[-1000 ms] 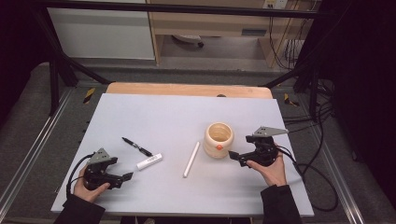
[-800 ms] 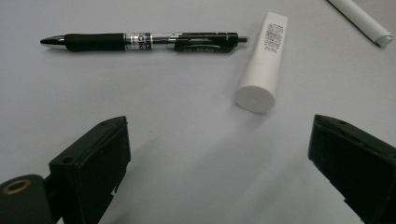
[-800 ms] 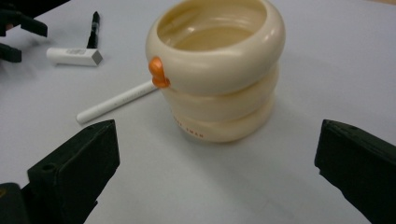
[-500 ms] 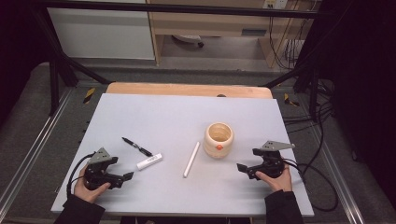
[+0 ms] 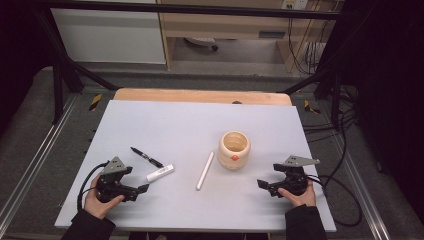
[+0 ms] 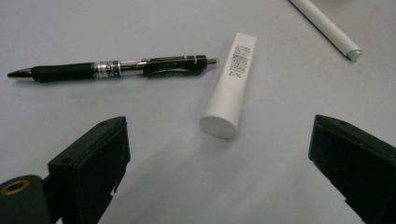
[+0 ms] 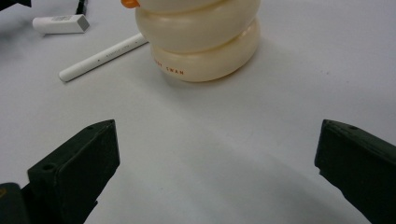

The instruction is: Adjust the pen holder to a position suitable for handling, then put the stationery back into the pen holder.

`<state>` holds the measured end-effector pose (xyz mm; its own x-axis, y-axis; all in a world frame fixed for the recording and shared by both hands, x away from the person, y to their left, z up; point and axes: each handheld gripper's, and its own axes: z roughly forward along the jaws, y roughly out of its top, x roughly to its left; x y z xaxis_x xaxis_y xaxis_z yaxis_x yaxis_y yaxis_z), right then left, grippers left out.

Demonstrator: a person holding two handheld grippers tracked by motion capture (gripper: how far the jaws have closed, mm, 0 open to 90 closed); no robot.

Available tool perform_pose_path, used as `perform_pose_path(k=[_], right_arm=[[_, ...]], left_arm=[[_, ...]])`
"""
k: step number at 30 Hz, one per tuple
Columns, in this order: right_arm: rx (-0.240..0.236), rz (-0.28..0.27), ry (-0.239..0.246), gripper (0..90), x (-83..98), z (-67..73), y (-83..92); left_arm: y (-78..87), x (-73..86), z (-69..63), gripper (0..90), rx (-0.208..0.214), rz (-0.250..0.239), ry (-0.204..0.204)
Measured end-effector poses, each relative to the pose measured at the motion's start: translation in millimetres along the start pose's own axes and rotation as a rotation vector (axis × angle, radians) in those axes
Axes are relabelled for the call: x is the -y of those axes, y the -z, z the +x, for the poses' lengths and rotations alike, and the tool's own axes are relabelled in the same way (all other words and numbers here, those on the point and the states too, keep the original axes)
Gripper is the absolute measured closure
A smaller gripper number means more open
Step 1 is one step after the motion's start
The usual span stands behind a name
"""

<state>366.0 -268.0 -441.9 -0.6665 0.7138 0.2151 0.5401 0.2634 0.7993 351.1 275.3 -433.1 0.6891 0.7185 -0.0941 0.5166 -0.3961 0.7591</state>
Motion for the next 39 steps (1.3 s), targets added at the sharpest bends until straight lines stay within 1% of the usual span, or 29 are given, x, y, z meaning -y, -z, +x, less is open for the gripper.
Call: perform_pose_path(k=[5, 11, 14, 15, 24, 28, 31, 37, 39], right_arm=[[0.001, 0.010, 0.002, 0.5, 1.0, 0.9, -1.1], [0.000, 0.016, -0.003, 0.5, 1.4, 1.5, -1.7], [0.008, 0.017, 0.004, 0.5, 1.6, 1.1, -1.8], [0.010, 0.025, 0.005, 0.5, 1.8, 1.3, -1.8], [0.006, 0.020, 0.005, 0.5, 2.1, 2.0, 0.4], [0.007, 0.019, 0.007, 0.5, 2.3, 2.1, 1.3], [0.005, 0.017, 0.014, 0.5, 2.6, 2.0, 0.9], [0.003, 0.020, 0.010, 0.5, 2.7, 2.3, 0.9], [0.005, 0.022, 0.008, 0.5, 2.7, 2.4, 0.7]], left_arm=[[-1.3, -9.4, -6.2, 5.4, 0.009, -0.002, -0.019], [-6.6, -21.7, -16.8, 5.1, 0.008, 0.019, -0.041], [-10.2, -29.2, -22.5, 5.1, 0.011, 0.026, -0.049], [-11.7, -31.9, -24.3, 5.0, 0.013, 0.030, -0.055], [-28.2, -52.6, -40.0, 3.8, 0.031, 0.053, -0.077], [-34.3, -60.6, -46.4, 3.8, 0.038, 0.056, -0.081], [-39.1, -66.9, -51.0, 4.2, 0.036, 0.064, -0.087], [-50.6, -79.0, -61.3, 5.6, 0.029, 0.076, -0.087], [-55.2, -83.0, -64.7, 6.0, 0.025, 0.087, -0.096]])
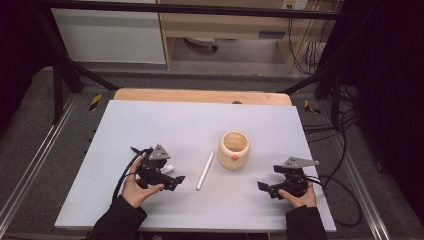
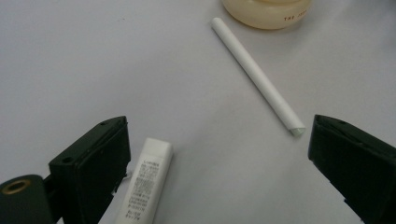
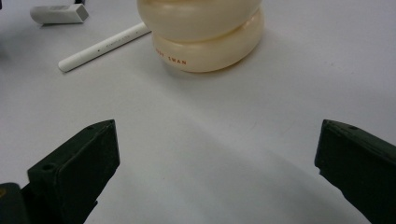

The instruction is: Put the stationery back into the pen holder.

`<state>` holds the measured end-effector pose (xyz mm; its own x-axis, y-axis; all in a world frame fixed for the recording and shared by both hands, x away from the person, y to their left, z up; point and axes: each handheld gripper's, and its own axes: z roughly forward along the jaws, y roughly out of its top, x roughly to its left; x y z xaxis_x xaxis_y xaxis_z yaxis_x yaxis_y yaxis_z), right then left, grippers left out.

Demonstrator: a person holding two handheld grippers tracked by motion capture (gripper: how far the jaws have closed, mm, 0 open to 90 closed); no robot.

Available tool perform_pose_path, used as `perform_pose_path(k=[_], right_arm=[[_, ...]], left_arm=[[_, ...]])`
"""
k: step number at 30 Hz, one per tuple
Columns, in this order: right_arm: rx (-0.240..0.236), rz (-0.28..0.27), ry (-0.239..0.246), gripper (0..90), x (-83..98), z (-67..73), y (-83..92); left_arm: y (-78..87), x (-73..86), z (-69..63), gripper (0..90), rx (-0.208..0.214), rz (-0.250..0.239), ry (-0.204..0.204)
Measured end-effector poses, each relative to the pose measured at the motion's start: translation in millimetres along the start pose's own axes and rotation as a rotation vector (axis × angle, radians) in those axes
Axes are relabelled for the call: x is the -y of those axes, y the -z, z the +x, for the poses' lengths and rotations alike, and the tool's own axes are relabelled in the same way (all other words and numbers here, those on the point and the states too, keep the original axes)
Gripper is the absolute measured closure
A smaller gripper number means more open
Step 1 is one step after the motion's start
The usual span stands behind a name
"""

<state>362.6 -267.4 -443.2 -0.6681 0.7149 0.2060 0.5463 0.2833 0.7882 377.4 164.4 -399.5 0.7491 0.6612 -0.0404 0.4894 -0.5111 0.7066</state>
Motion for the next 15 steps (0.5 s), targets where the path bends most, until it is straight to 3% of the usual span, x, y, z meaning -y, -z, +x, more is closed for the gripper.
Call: perform_pose_path(k=[15], right_arm=[[0.000, 0.003, 0.002, 0.5, 0.1, -0.1, -0.4]], left_arm=[[-30.5, -29.1, -20.2, 12.1, -0.001, 0.030, 0.008]])
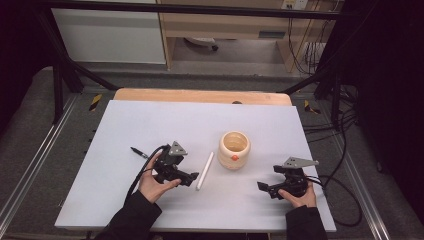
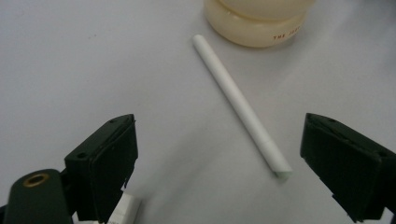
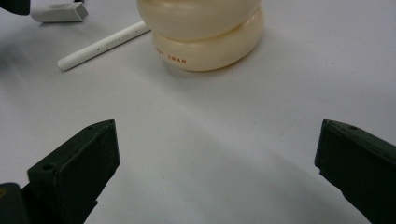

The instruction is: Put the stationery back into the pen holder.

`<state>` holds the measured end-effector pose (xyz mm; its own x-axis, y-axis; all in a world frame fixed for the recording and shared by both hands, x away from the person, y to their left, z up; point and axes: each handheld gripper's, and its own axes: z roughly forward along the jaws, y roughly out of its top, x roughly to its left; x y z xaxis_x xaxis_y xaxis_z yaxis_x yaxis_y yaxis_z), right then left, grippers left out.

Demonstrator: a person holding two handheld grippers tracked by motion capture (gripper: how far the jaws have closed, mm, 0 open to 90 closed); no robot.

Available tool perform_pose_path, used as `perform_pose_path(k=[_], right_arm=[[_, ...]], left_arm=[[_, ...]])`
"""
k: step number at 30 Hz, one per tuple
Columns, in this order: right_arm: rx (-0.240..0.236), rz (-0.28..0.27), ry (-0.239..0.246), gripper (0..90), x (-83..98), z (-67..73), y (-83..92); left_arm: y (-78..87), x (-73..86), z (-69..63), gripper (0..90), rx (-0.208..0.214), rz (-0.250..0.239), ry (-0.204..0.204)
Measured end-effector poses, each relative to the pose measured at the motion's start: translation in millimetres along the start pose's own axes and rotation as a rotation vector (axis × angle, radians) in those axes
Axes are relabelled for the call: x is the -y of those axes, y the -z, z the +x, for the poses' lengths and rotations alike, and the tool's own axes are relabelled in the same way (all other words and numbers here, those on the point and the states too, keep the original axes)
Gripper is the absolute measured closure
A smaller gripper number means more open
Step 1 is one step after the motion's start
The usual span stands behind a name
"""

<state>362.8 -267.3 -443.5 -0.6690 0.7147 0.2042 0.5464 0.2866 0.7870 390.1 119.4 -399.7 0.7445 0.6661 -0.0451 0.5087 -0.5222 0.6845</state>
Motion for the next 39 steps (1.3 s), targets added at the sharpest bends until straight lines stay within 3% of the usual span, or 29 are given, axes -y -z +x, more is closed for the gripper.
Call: perform_pose_path(k=[6, 9, 19, 27, 32, 39], right_arm=[[0.004, 0.003, 0.004, 0.5, 0.1, -0.3, -0.4], [0.003, 0.001, 0.000, 0.5, -0.1, -0.2, -0.1], [0.004, 0.002, -0.004, 0.5, -0.1, -0.2, 0.1], [0.001, 0.007, -0.001, 0.5, 0.1, -0.1, -0.8], [0.002, 0.005, 0.001, 0.5, 0.1, -0.6, -0.6], [0.001, 0.007, 0.001, 0.5, 0.2, -0.4, -0.8]], left_arm=[[-14.4, -9.2, -6.5, 13.9, -0.006, 0.036, 0.010], [-20.7, -12.5, -7.9, 15.0, 0.000, 0.048, 0.041], [-34.5, -21.7, -11.7, 20.7, -0.040, 0.059, 0.099], [-42.9, -28.8, -16.7, 31.2, -0.088, 0.087, 0.097], [-50.3, -29.9, -20.3, 41.9, -0.091, 0.098, 0.085], [-60.2, -29.8, -23.8, 50.0, -0.104, 0.116, 0.076]])
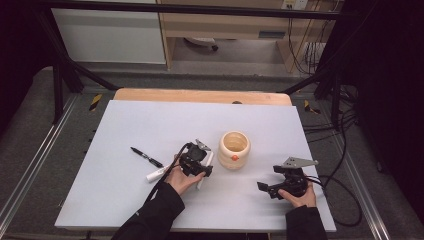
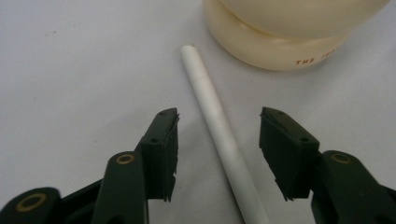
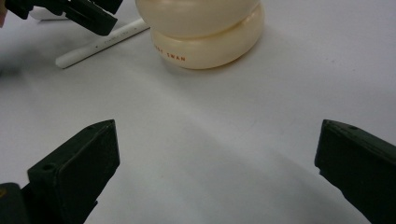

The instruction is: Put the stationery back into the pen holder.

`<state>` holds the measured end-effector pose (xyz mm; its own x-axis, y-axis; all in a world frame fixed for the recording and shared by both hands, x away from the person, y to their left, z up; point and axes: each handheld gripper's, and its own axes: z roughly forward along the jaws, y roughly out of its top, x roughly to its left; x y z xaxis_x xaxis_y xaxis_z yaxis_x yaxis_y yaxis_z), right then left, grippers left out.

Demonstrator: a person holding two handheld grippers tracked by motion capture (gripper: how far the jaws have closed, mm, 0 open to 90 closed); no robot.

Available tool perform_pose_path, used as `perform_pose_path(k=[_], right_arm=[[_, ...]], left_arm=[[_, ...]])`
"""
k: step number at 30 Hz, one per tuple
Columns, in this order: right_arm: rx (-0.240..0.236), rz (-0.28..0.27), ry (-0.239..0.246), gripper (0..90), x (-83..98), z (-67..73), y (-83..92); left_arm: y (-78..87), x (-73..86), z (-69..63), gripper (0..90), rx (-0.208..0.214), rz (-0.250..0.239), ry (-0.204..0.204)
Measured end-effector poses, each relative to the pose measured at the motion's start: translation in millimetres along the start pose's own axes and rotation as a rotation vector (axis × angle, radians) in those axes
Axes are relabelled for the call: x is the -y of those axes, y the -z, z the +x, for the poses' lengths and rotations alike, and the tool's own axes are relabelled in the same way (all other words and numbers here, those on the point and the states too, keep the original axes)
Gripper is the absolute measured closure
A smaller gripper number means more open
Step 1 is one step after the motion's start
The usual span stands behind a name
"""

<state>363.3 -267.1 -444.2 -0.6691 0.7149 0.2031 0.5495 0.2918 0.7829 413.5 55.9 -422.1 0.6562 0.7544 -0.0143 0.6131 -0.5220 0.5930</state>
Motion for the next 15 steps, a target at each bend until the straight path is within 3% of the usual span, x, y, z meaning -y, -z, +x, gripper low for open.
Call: perform_pose_path(k=[8, 15], right_arm=[[-0.002, 0.001, 0.001, 0.5, -0.2, -0.3, 0.2], [-0.002, 0.000, -0.002, 0.5, -0.1, 0.0, 0.2]], left_arm=[[-3.4, -0.3, -1.9, 62.8, 0.011, 0.015, 0.010], [-10.9, -0.6, -4.3, 67.3, -0.004, 0.034, 0.012]])
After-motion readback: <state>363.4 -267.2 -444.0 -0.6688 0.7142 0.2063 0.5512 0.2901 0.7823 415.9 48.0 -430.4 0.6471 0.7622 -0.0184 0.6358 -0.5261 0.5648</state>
